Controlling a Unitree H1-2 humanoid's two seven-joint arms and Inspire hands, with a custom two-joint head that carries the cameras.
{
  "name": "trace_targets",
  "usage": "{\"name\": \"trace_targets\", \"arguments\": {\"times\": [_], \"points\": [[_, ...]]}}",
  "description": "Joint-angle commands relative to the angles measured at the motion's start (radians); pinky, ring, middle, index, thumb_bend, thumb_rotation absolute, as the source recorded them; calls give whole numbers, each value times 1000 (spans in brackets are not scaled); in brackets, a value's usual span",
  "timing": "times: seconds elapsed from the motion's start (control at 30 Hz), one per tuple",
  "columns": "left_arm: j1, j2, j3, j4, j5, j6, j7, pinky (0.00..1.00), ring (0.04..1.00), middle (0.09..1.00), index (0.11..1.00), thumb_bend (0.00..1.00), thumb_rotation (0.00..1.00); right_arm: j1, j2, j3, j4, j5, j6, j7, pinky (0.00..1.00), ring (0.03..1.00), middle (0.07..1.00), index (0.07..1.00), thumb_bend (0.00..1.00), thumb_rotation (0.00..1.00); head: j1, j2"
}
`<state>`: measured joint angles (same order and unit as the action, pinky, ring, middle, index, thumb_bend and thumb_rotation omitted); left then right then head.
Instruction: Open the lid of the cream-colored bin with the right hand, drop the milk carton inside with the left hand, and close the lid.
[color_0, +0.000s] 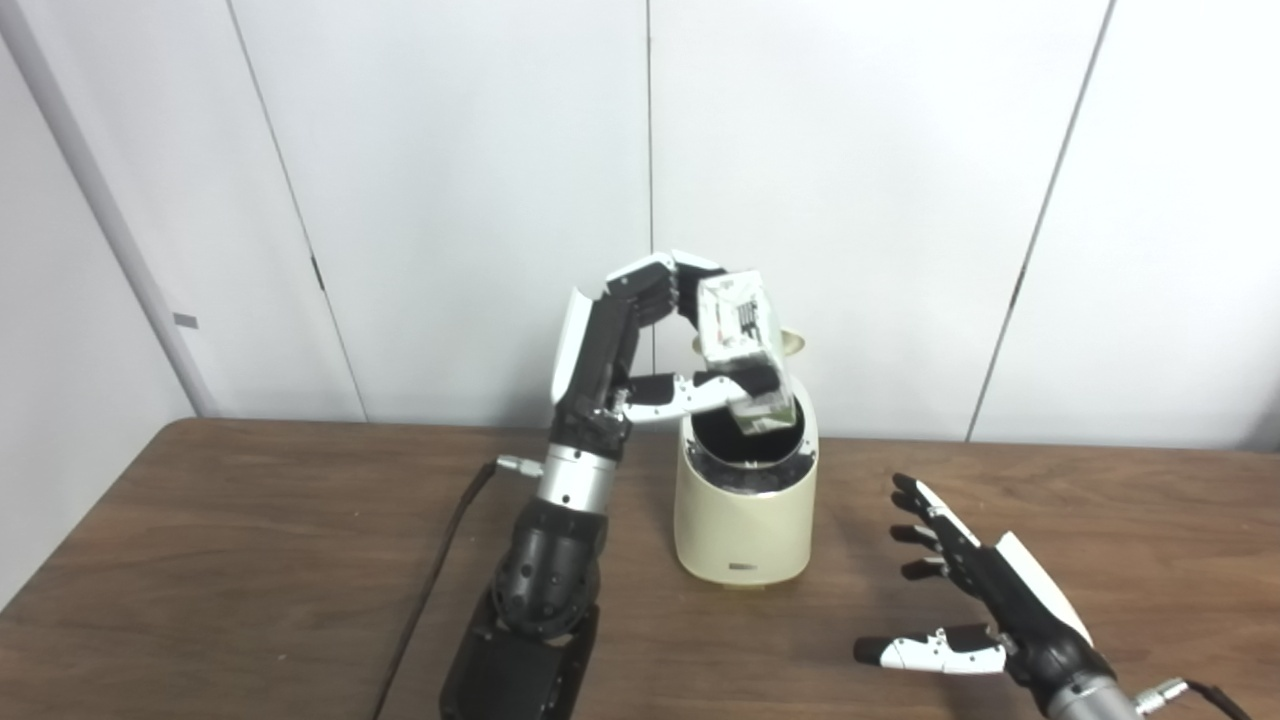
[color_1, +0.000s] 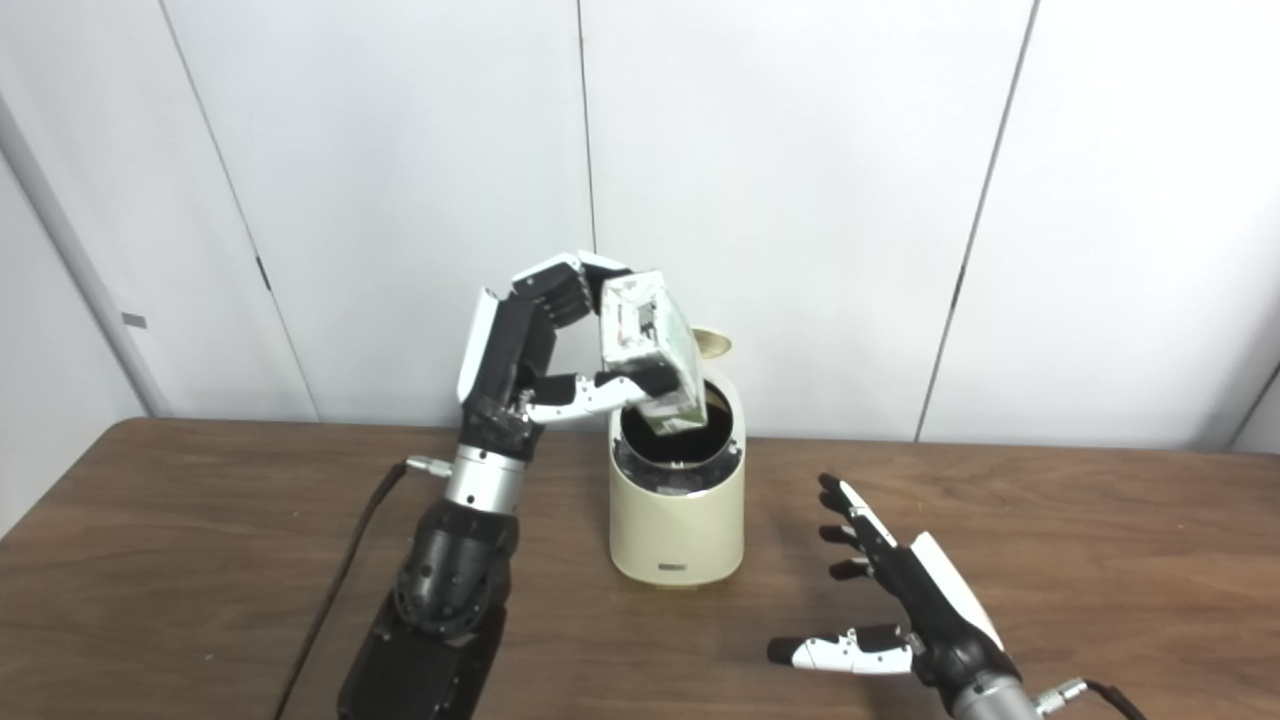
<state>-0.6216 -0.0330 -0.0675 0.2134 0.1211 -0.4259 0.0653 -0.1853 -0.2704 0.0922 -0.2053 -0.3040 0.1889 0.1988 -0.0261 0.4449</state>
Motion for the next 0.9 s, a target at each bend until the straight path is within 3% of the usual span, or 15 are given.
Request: {"name": "trace_targets", "arguments": {"times": [0.0, 0.13, 0.3, 0.87], "points": [[-73, -7, -5, -6, -15, -43, 6, 401, 439, 489, 511, 503, 0, -25, 1, -4, -42, -7, -11, -17, 761, 870, 951, 971, 762, 247, -4, 4], [-87, 0, -31, 38, -19, -44, 6, 404, 439, 488, 510, 503, 0, -21, 5, -1, -44, -7, -24, -20, 707, 856, 946, 970, 764, 254, -14, 6], [-108, 31, -92, 101, 34, -44, 90, 413, 444, 487, 501, 503, 0, -19, 9, 1, -54, -7, -21, -20, 703, 861, 948, 972, 769, 267, -20, 10], [-178, 115, -282, 254, 32, -44, 338, 444, 452, 495, 484, 504, 0, 0, 13, -5, -42, 3, -46, -31, 714, 868, 948, 972, 773, 282, -34, 17]]}}
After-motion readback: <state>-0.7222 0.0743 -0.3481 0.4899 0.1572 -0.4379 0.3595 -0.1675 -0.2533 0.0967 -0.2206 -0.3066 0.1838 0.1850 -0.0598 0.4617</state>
